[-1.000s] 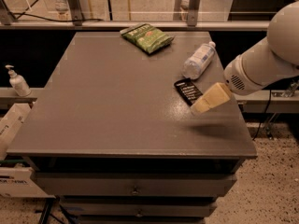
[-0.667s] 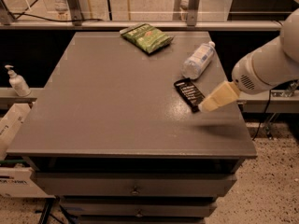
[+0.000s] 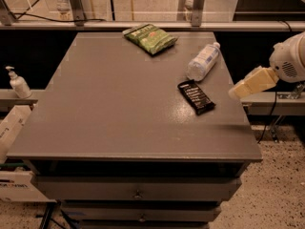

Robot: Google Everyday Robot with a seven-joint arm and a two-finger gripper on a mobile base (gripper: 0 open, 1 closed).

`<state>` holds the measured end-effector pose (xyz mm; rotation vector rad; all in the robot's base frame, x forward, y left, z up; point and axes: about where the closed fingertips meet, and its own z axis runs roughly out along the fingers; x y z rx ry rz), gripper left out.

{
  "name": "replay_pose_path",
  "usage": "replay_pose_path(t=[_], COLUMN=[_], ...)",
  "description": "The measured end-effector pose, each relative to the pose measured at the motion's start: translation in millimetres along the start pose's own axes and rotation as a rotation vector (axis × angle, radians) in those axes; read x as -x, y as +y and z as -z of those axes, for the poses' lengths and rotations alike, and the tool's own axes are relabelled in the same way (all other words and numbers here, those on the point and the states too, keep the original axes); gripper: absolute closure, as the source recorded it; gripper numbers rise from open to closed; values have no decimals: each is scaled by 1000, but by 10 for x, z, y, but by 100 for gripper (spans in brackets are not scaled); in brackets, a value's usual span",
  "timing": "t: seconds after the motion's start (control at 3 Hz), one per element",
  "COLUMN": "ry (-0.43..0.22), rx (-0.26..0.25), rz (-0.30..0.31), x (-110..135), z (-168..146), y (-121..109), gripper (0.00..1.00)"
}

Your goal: Move rxbar chocolate near blue plastic bottle

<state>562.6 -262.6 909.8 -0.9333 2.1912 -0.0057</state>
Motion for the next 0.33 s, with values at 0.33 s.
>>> replay_pose_path(t=[0.33], ry=[1], rx=[0], rz=[-1], x=[-3], z=[-2], y=[4], gripper=[0])
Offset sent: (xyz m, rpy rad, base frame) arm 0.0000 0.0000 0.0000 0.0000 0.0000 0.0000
